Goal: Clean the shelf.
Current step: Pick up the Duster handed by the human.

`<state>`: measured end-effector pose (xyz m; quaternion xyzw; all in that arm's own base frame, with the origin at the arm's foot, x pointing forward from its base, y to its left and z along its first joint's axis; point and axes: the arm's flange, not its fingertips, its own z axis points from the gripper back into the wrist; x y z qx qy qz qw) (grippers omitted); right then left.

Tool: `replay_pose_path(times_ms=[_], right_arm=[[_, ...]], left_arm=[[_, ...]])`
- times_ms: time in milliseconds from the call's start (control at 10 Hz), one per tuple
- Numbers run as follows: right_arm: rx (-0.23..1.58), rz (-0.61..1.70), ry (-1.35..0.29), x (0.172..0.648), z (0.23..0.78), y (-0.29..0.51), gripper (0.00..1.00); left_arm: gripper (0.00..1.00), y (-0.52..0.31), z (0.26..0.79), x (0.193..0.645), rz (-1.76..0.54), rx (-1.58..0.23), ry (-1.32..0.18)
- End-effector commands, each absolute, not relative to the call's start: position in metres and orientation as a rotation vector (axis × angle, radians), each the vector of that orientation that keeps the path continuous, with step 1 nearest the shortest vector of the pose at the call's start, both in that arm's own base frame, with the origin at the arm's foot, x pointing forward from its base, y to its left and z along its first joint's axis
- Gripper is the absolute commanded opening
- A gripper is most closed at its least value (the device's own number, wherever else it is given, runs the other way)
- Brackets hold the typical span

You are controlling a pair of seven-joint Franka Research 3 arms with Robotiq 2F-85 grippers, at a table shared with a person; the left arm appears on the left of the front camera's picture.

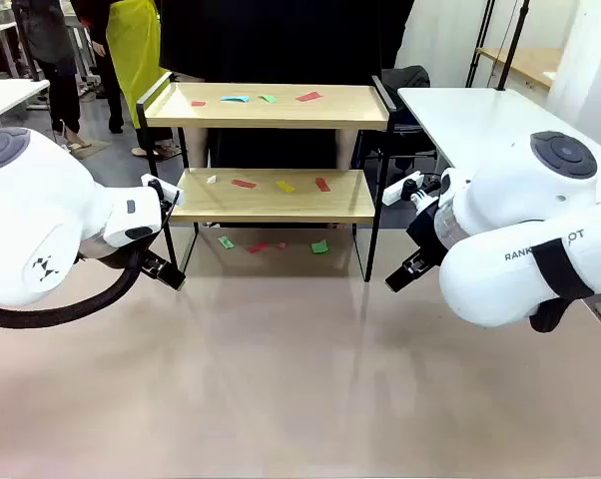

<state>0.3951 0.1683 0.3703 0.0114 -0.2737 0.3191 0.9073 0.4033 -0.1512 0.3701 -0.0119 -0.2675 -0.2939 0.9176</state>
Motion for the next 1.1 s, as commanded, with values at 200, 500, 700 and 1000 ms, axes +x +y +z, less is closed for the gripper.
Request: replay_pose_path(times_ms=[200,500,700,1000], right_arm=[[0.024,0.659,-0.565,0.395,0.370,0.168,1.00],[0.024,0.659,-0.565,0.395,0.370,0.168,1.00],[0.024,0.659,-0.565,0.395,0.370,0.168,1.00],[0.091,0.628,-0.695,0.411,0.423,0.150,1.00]], left_arm=[[1.00,-0.151,0.370,0.403,-0.605,-0.024,-0.551],[1.00,-0.151,0.370,0.403,-0.605,-0.024,-0.551],[1.00,-0.151,0.370,0.403,-0.605,-0.024,-0.551],[1.00,-0.128,0.414,0.419,-0.624,-0.135,-0.605]])
